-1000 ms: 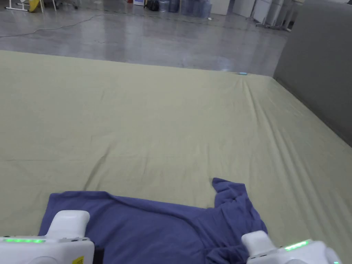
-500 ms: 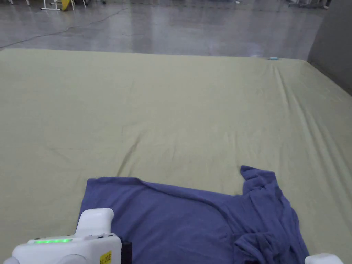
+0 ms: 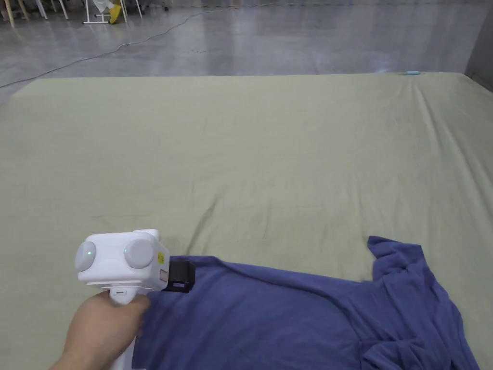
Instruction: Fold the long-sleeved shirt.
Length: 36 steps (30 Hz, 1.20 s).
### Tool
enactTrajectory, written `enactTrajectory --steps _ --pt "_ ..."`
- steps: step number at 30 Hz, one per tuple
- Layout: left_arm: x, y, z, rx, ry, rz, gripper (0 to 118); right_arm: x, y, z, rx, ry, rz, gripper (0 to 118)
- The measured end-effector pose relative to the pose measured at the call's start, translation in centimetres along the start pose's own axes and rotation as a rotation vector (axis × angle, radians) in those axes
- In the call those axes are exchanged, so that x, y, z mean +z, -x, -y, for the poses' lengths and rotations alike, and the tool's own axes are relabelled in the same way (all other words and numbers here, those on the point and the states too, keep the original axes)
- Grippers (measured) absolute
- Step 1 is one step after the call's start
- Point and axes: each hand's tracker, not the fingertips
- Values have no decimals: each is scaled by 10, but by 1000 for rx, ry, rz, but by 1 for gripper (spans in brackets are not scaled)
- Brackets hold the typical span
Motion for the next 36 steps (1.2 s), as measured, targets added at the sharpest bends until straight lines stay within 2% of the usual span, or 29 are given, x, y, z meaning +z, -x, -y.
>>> enactTrajectory --steps 3,4,5,7,8,9,10,12,13,14,15,16,17,18,21,24,25,27,28,29,30,32,34,36 --pt "-39 -5 0 -127 39 -87 109 -3 -14 -17 -7 -4 22 0" --pt "-37 -8 1 -156 24 -76 109 -7 -17 -20 -14 -8 33 0" --pt "-28 -14 2 -168 6 -107 99 -11 -22 -30 -19 -6 48 0" --pt "-14 -24 5 -155 24 -90 59 -20 -31 -56 -6 -8 85 0" --pt "-6 -31 7 -171 16 -68 6 -28 -36 -71 3 -8 119 0" --pt "1 -39 5 -224 -15 -90 0 -37 -42 -91 20 -18 130 0" --pt "11 -40 1 -267 -91 -98 0 -48 -49 -113 26 -30 127 0" --pt "18 -45 7 -270 -85 -151 0 -74 -70 -155 -9 -37 125 0" --pt "22 -44 10 -241 -50 -84 0 -89 -81 -177 -38 -21 94 13" --pt "25 -38 10 -199 -49 -47 0 -103 -90 -193 -51 11 71 65" --pt "28 -29 10 -148 -50 -3 0 -120 -98 -208 -74 52 48 101" --pt "32 -21 10 -102 -41 38 0 -135 -110 -221 -95 78 12 115" --pt "35 -15 4 -83 -44 56 0 -146 -114 -227 -109 75 -27 114" --pt "39 -13 4 -85 -50 65 0 -160 -117 -232 -110 129 -19 114" --pt "44 -20 2 -147 -56 45 0 -195 -112 -232 -41 217 117 114" --pt "41 -21 -1 -148 -49 44 0 -209 -98 -227 3 248 192 111" --pt "37 -18 -3 -140 -45 52 0 -205 -92 -226 10 229 226 104" --pt "36 -16 -3 -126 -43 63 0 -190 -85 -227 27 208 224 68" --pt "37 -15 -1 -126 -45 65 0 -182 -85 -227 51 196 232 42" --pt "38 -15 0 -132 -50 65 0 -175 -85 -226 74 187 227 3" --pt "41 -16 1 -138 -57 65 0 -168 -87 -224 88 178 253 4" --pt "48 -16 1 -141 -77 59 0 -149 -92 -221 18 182 104 4" --pt "62 -15 5 -134 -84 110 0 -123 -78 -214 106 120 148 3" --pt "79 -15 12 -132 -107 150 0 -96 -65 -205 159 97 88 3"
